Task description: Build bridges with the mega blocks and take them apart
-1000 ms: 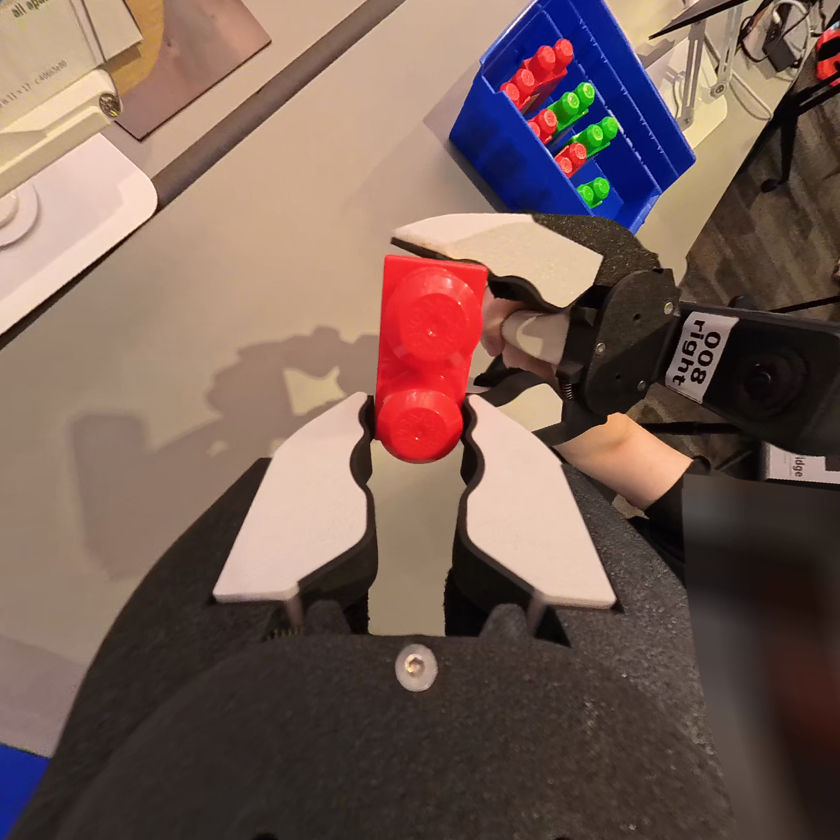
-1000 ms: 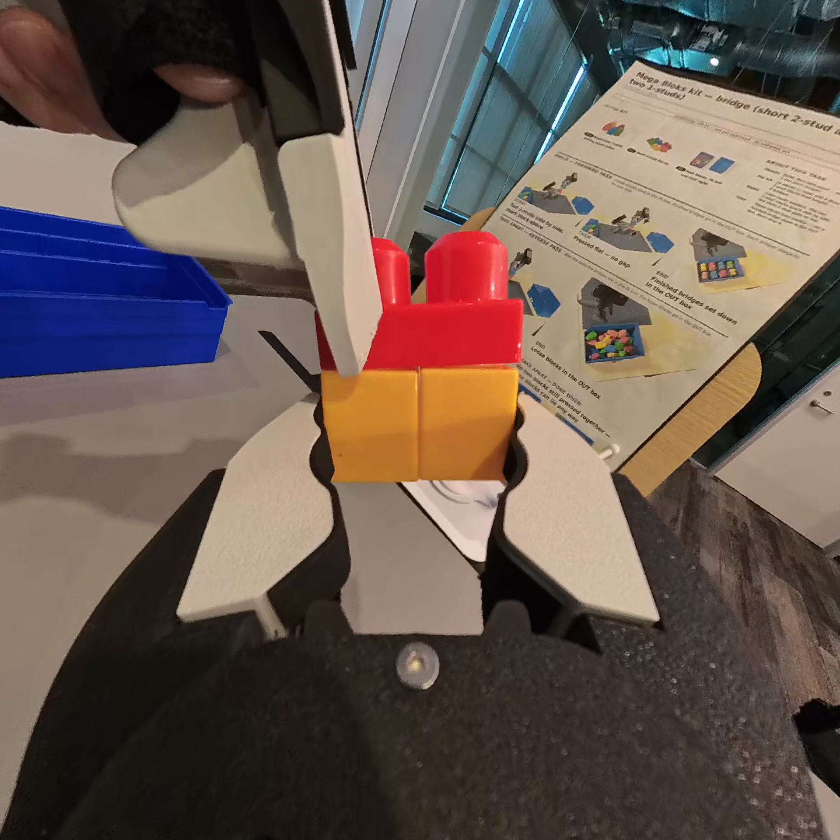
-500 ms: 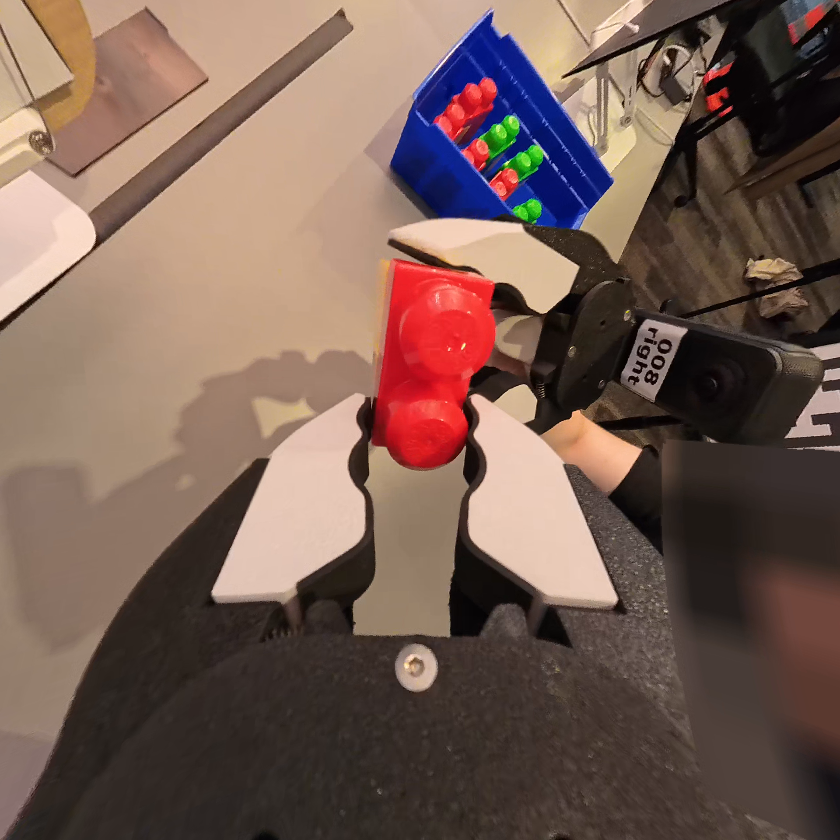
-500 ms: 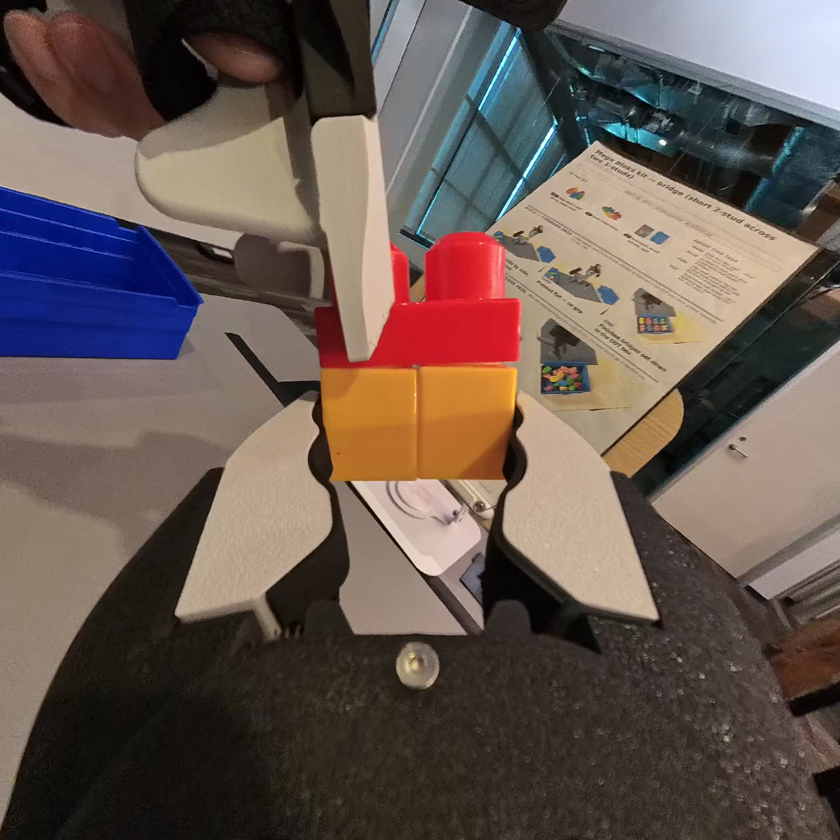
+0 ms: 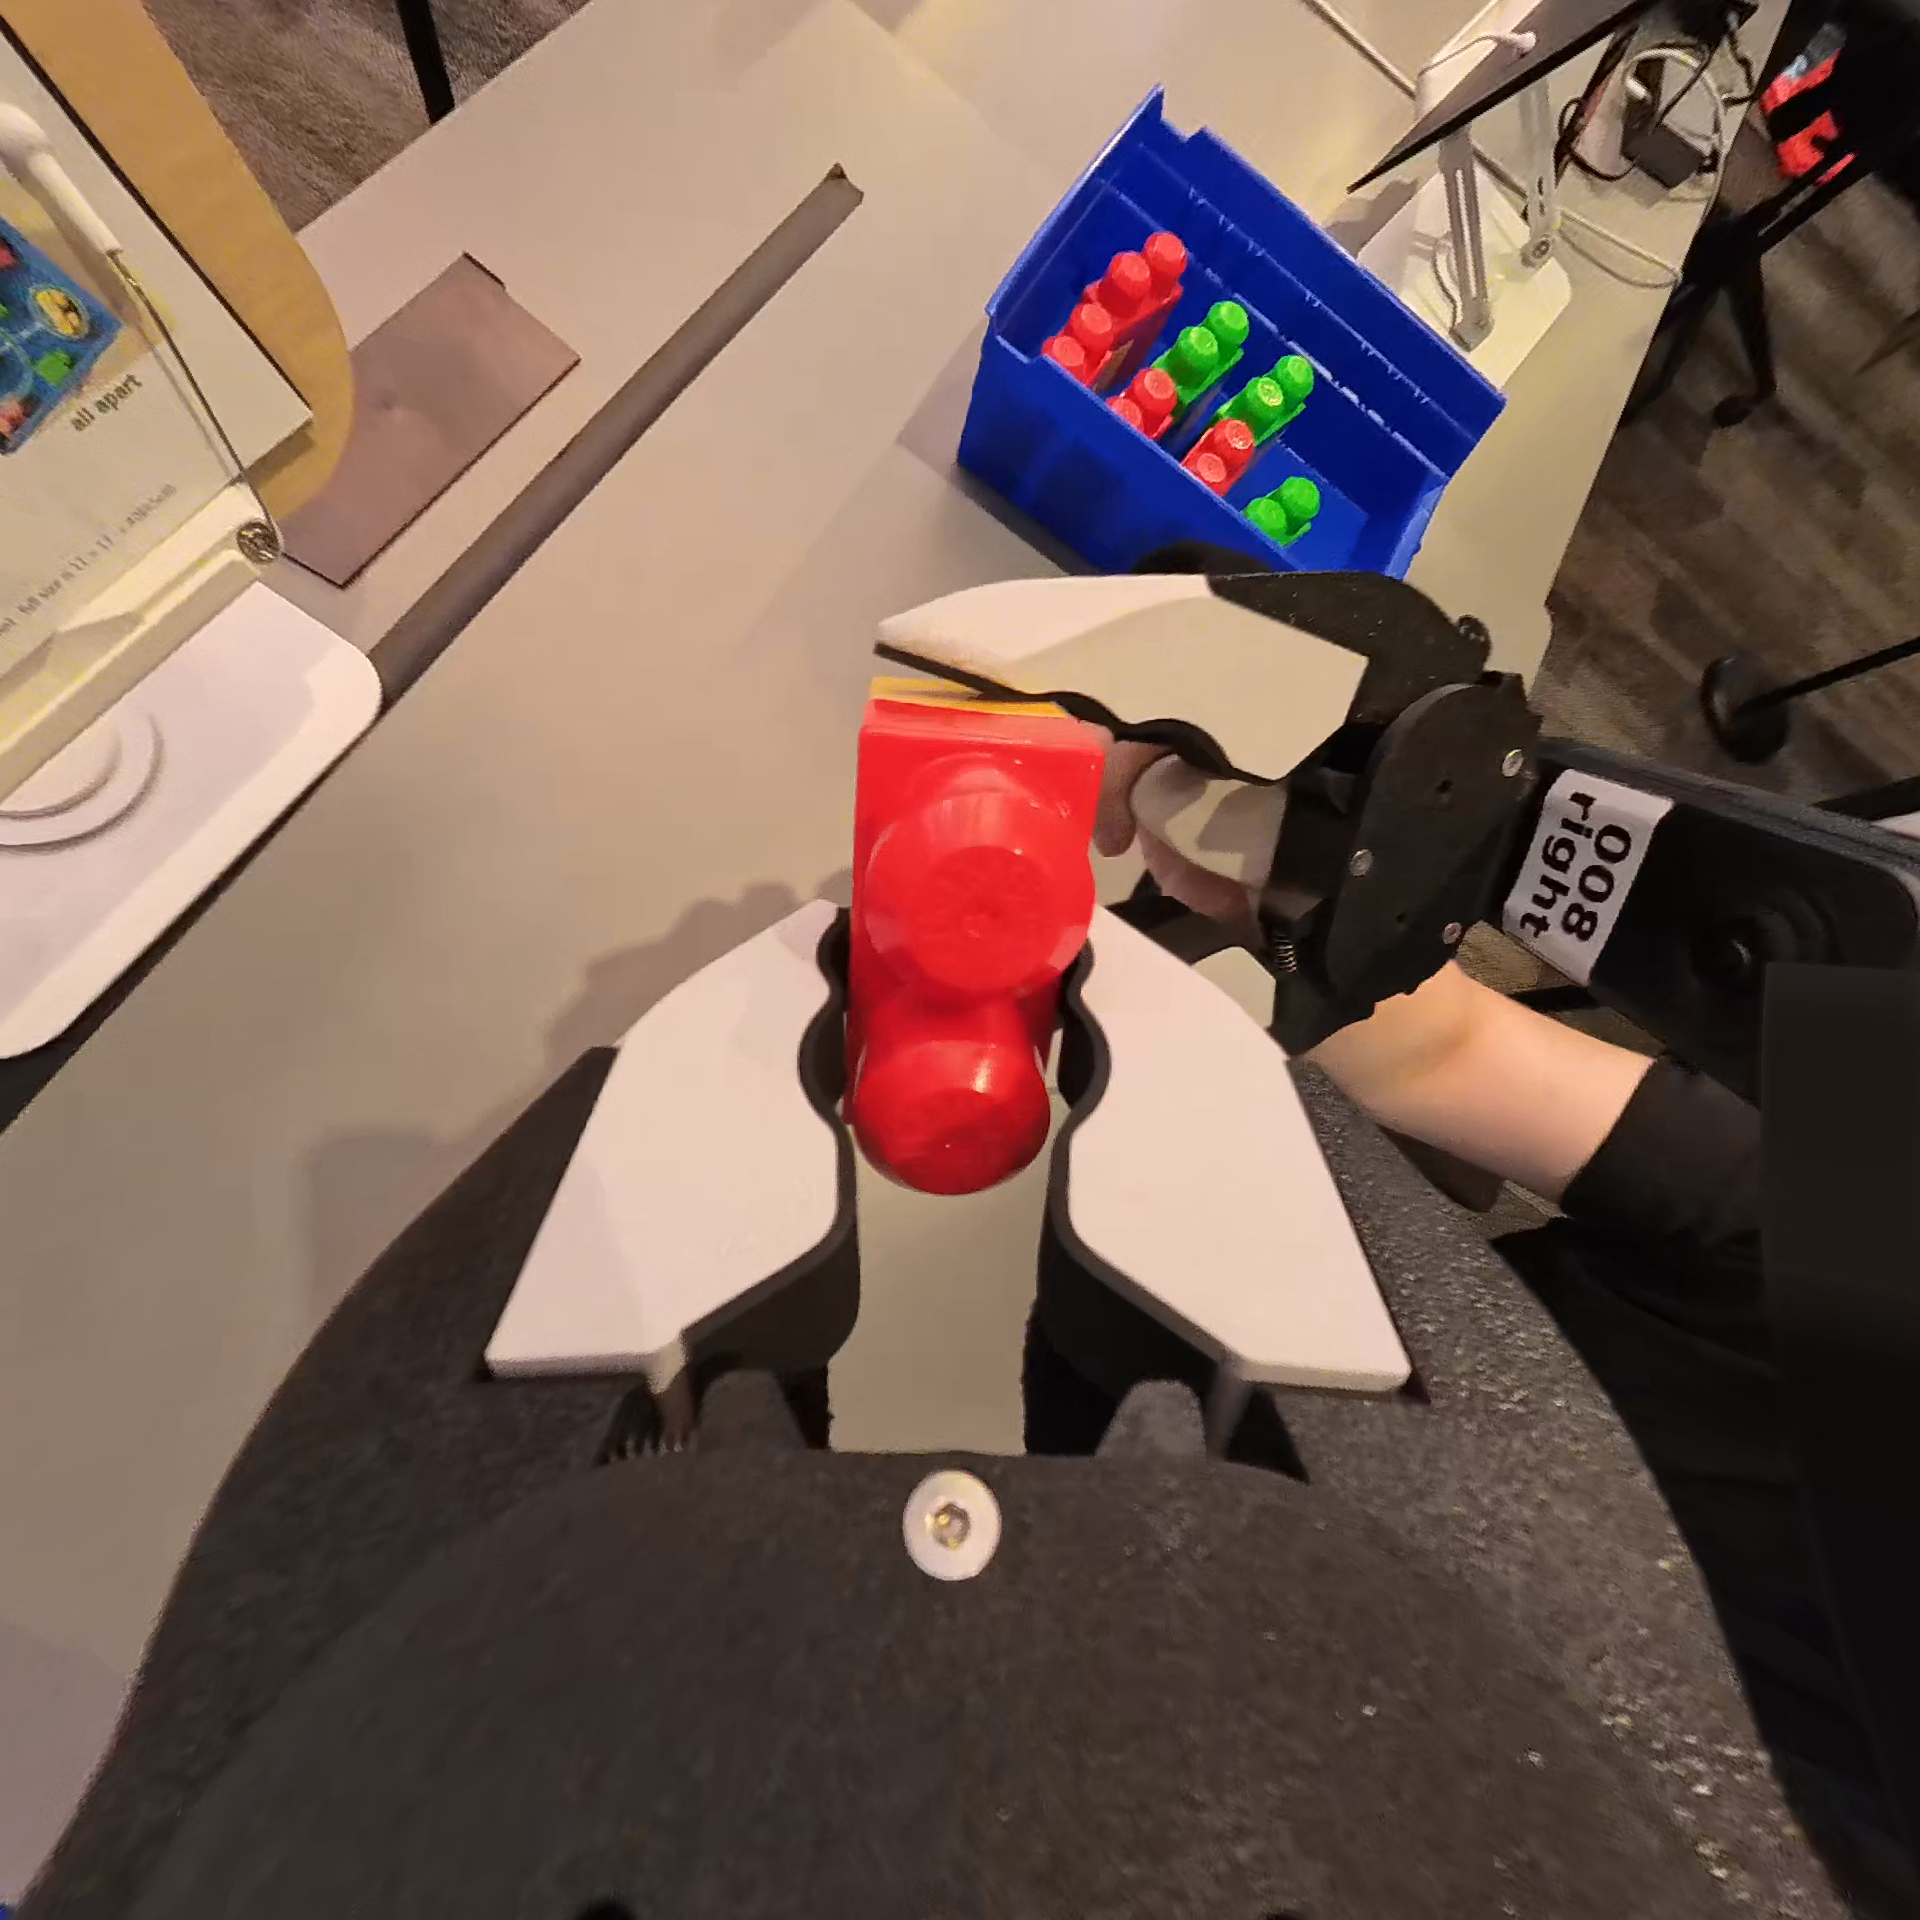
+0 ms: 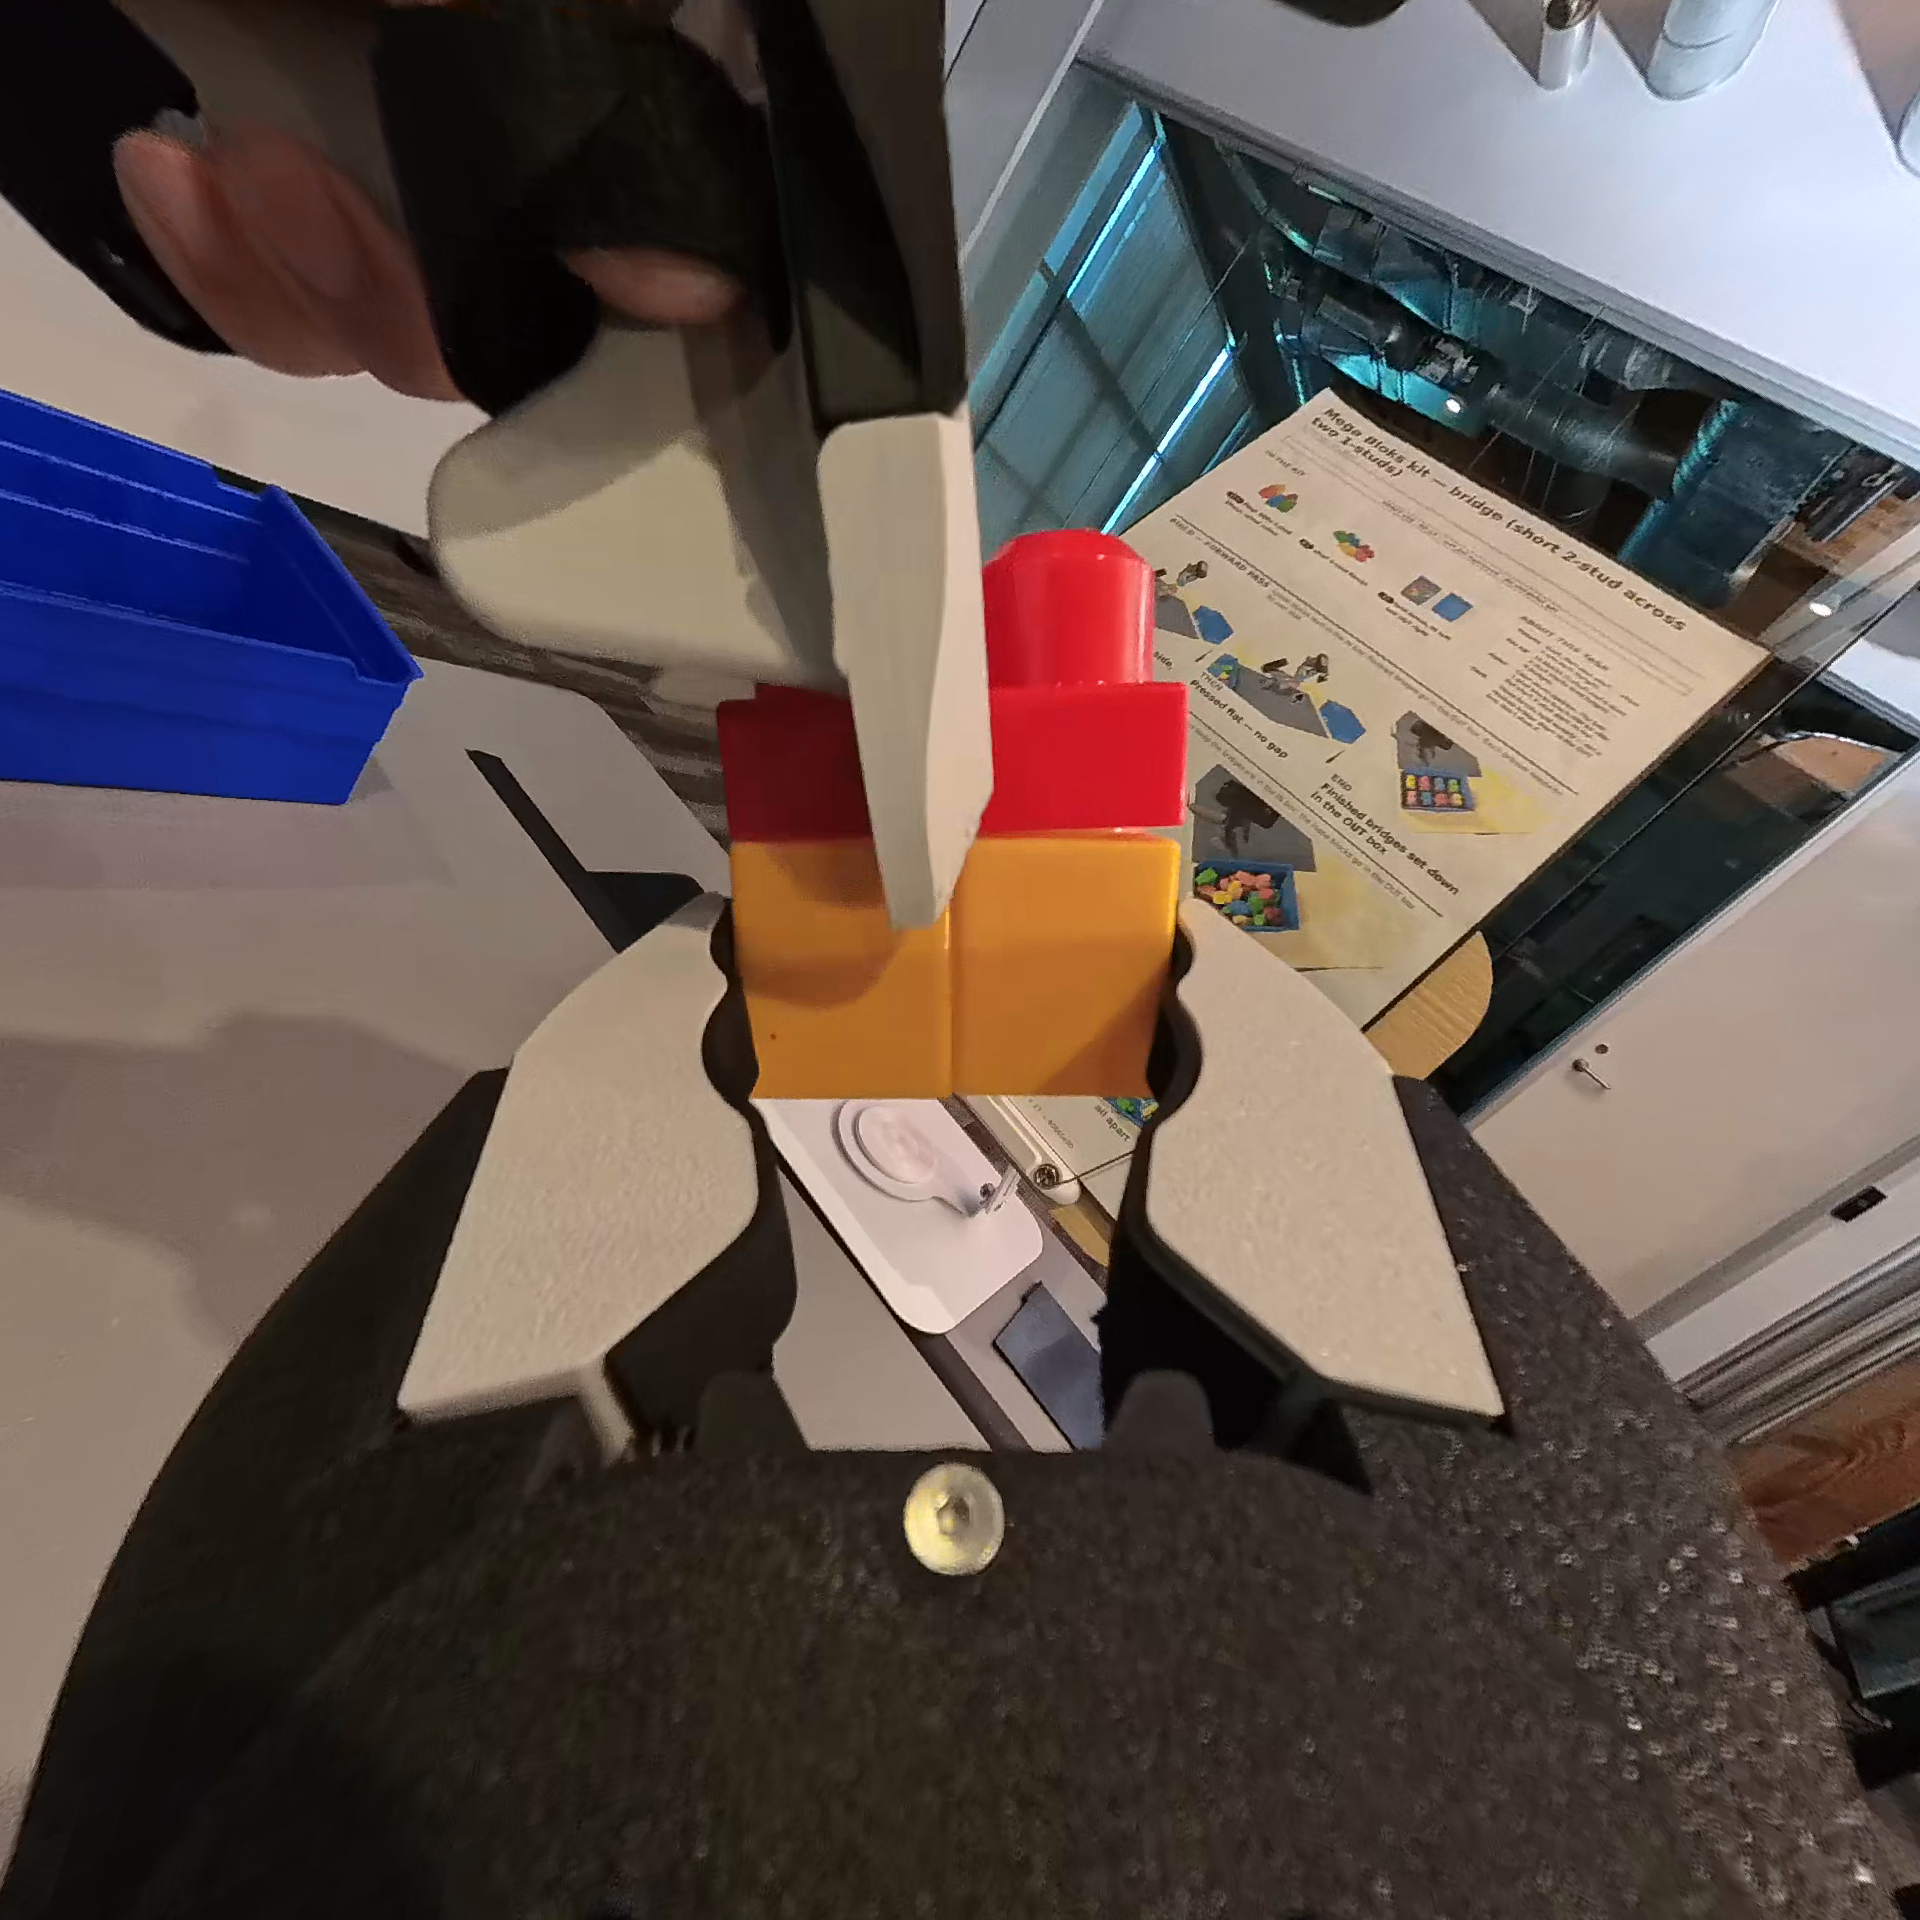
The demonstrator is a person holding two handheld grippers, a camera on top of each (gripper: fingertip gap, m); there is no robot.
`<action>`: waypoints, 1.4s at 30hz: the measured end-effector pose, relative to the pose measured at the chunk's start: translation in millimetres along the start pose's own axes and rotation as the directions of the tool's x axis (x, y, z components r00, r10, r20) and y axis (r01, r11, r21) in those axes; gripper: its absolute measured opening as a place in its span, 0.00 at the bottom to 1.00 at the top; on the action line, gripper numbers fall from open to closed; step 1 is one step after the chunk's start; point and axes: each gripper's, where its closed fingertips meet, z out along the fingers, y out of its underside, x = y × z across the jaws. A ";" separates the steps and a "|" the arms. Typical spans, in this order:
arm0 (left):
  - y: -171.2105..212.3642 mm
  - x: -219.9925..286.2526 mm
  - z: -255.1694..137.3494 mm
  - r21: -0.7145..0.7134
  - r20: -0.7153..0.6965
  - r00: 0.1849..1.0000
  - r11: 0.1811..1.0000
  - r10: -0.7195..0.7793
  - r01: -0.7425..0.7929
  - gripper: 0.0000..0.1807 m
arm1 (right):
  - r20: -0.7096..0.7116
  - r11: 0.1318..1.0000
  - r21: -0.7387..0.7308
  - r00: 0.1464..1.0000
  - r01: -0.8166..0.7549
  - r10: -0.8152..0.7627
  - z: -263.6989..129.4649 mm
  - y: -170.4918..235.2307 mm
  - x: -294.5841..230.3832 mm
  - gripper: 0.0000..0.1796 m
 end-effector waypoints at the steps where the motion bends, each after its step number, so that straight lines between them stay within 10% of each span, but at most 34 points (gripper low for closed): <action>1: 0.3 -0.2 -0.1 0.003 0.000 1.000 1.000 0.003 -0.003 0.21 | 0.003 1.000 0.004 1.000 -0.003 0.003 0.3 0.1 -0.4 0.42; 25: 5.5 8.2 -42.0 0.219 -0.175 0.984 0.975 0.000 0.039 0.20 | 0.199 0.981 0.135 0.974 -0.137 0.108 -8.2 -18.7 -15.3 0.43; 33: 32.9 34.2 -70.7 0.495 -0.213 0.940 0.859 0.266 -0.131 0.20 | 0.761 0.589 0.028 0.399 -0.807 0.511 -47.2 -48.8 -9.6 0.30; 42: 54.3 50.4 -62.5 0.565 -0.175 0.910 0.796 0.375 -0.219 0.20 | 0.830 0.625 -0.053 0.313 -0.779 0.461 -49.9 -68.2 -47.4 0.31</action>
